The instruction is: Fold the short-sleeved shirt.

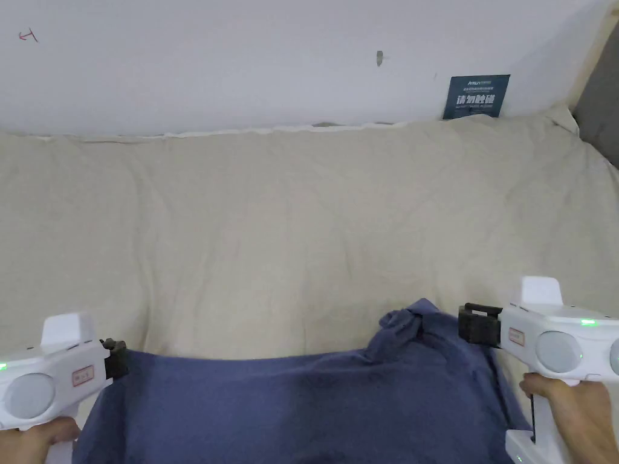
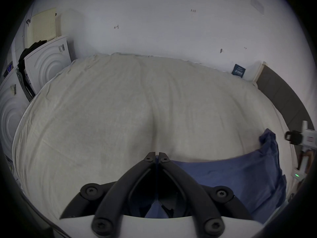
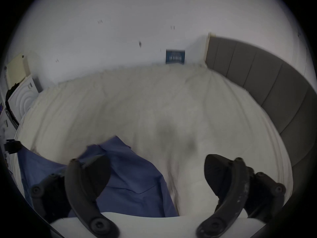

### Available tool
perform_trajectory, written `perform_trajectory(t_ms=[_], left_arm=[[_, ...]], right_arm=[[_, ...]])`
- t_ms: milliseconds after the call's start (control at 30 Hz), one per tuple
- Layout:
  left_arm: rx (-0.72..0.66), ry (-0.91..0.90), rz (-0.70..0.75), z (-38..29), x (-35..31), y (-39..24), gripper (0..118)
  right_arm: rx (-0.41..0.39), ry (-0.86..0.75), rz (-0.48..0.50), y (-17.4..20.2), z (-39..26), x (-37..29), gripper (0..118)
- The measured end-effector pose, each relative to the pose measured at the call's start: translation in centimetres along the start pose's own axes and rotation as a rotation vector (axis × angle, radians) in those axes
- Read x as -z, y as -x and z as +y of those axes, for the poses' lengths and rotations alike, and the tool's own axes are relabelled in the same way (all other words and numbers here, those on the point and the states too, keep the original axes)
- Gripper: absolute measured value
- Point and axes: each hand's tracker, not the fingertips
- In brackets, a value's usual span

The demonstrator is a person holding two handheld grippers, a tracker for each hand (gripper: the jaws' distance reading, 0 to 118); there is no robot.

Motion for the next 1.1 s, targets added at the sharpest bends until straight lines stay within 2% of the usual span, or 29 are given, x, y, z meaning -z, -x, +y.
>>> perform_trajectory(t_ms=[133,167,233,267,300,333,400,467,533,667,800,933,1100], left_arm=[[0.027,-0.019,-0.012,0.2,-2.1,-0.6,1],[0.028,-0.021,-0.013,0.2,-2.4,-0.6,1],[0.024,-0.024,-0.013,0.2,-2.8,-0.6,1],[0.021,-0.023,-0.013,0.1,-2.9,-0.6,1],[0.022,-0.022,-0.008,0.0,-3.0,-0.6,1],[0.023,-0.023,0.0,-0.2,-3.2,-0.6,1],[0.021,-0.024,0.01,-0.7,-3.5,-0.6,1],[0.007,-0.028,0.023,-0.9,-3.6,0.3,1],[-0.013,-0.038,0.029,-1.6,-4.5,0.6,1],[-0.049,-0.052,0.044,-3.1,-7.3,1.6,1],[-0.092,-0.064,0.04,-5.3,-11.0,2.8,1],[-0.109,-0.052,0.02,-8.7,-14.1,3.9,1],[-0.097,0.034,0.008,-14.9,-16.5,4.8,1]], right_arm=[[-0.048,0.146,0.003,0.3,-1.0,4.4,107],[-0.023,0.175,0.017,0.3,-1.4,5.2,101],[0.011,0.219,0.042,0.4,-2.1,6.1,66],[-0.002,0.204,0.04,0.6,-2.4,6.5,62],[-0.039,0.139,0.002,0.8,-2.6,5.7,29],[-0.044,0.108,0.023,0.8,-2.6,4.9,6],[-0.049,0.114,0.038,1.4,-2.6,2.6,6],[-0.059,0.049,0.061,1.1,-2.6,0.2,6],[-0.062,-0.008,0.028,0.0,-2.6,-2.0,6],[-0.072,-0.099,0.086,-0.9,-3.7,-9.6,6],[-0.049,-0.147,0.132,-2.4,-6.5,-15.8,6],[0.011,-0.144,0.21,-3.5,-10.9,-20.0,6],[0.055,-0.045,0.22,-4.6,-17.2,-21.6,6]])
